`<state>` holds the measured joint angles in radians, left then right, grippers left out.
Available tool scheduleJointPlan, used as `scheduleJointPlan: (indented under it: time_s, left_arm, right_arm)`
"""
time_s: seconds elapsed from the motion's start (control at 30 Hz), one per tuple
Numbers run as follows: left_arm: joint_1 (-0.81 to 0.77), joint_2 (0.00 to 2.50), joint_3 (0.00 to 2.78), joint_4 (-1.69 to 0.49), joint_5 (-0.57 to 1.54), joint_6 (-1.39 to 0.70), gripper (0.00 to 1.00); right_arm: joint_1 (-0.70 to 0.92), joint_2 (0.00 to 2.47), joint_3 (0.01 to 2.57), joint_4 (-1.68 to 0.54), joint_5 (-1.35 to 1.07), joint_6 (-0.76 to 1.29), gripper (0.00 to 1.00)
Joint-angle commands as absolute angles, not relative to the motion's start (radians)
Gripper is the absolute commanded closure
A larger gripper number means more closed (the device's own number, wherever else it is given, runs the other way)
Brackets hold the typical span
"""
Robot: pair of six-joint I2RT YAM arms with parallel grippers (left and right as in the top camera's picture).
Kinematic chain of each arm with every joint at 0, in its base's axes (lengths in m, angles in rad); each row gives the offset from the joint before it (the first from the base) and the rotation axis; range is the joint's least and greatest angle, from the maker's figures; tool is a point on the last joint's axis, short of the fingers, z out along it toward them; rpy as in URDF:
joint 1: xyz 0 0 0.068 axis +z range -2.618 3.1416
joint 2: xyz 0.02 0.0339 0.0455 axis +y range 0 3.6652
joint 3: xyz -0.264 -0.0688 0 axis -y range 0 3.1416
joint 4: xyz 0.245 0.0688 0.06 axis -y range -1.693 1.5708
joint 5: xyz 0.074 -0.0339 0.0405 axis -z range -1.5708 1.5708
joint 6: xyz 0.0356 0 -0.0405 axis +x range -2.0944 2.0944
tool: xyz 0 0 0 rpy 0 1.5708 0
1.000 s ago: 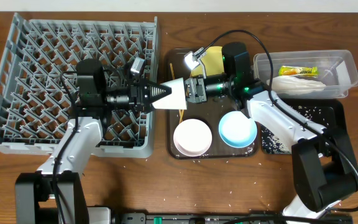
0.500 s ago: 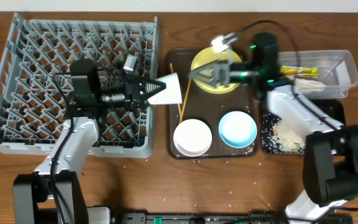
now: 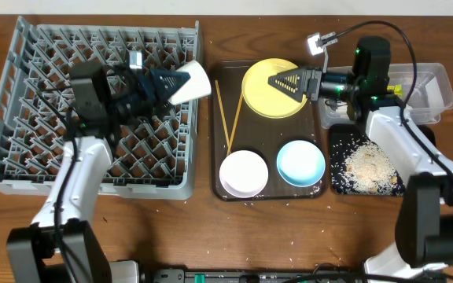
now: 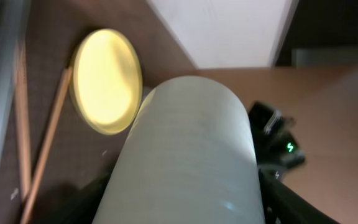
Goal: Sort waste into correct bins and load items into the dishwasher
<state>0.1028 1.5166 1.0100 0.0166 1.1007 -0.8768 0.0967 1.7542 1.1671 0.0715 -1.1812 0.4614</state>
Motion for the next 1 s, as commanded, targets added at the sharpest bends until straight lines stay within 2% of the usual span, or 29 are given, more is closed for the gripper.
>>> scheduleJointPlan:
  time_s: [0.0,0.1,0.27,0.5,0.67,0.97]
  left_arm:
    - [0.098,1.494,1.165,-0.184,0.954,-0.690,0.87]
    - [0.081,1.481,1.293,-0.455,0.806,-0.553,0.87]
    - [0.041,1.449,1.444,-0.786,0.522,-0.426,0.87]
    - [-0.073,1.411,1.463,-1.041,0.144,-0.416,0.87]
    - [-0.157,1.427,1.430,-1.121,0.031,-0.460,0.87]
    - [-0.188,1.494,1.323,-1.064,-0.038,-0.503,0.87]
  right_arm:
    - [0.111,1.676,1.165,-0.035,-1.059,0.292,0.01]
    - [0.127,1.624,1.165,-0.154,-0.924,0.215,0.01]
    - [0.159,1.524,1.165,-0.306,-0.664,0.148,0.01]
    - [0.165,1.469,1.165,-0.405,-0.493,0.140,0.01]
    - [0.165,1.471,1.165,-0.427,-0.475,0.141,0.01]
    - [0.165,1.471,1.165,-0.445,-0.475,0.141,0.01]
